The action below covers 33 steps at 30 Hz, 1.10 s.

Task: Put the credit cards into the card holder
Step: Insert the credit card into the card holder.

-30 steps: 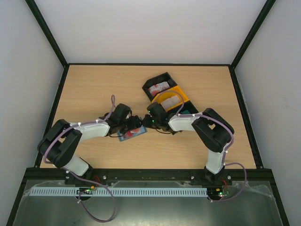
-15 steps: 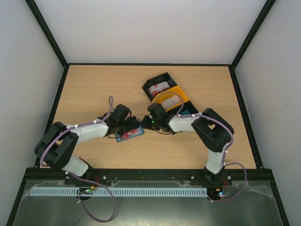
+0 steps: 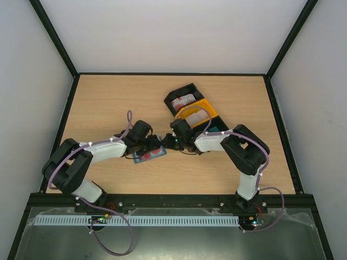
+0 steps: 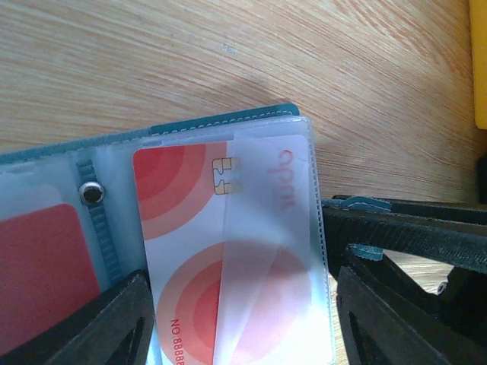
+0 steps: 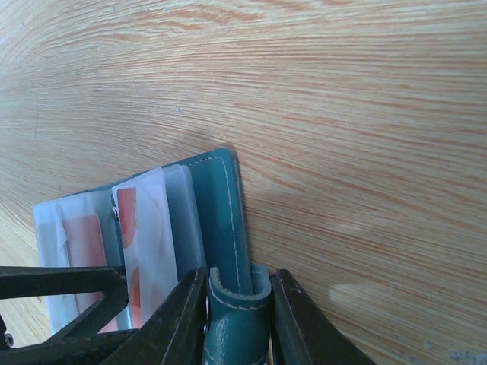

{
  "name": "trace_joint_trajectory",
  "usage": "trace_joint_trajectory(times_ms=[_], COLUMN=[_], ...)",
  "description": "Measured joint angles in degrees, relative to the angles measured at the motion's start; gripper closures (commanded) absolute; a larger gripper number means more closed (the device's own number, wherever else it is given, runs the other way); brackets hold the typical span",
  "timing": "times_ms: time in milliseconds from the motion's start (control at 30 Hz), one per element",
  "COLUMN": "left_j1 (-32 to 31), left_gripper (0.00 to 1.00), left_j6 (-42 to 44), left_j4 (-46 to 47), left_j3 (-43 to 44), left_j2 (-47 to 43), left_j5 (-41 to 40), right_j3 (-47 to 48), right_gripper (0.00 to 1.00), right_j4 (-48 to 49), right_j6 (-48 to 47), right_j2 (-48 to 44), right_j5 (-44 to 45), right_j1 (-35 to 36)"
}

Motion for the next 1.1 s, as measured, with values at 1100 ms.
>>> trace_joint_trajectory(times_ms=[1100], left_j1=[4.9], left_gripper=[0.22], left_j6=[2.4], left_j4=[-6.5], left_j3=[0.4], left_j2=[-10.5], left_j5=[-1.8], right_j3=[1.9], right_gripper=[0.94], right_j4=[-7.9], right_j6=[-5.9], right_j2=[-1.4], right_j5=[9.9], right_j1=[0.7])
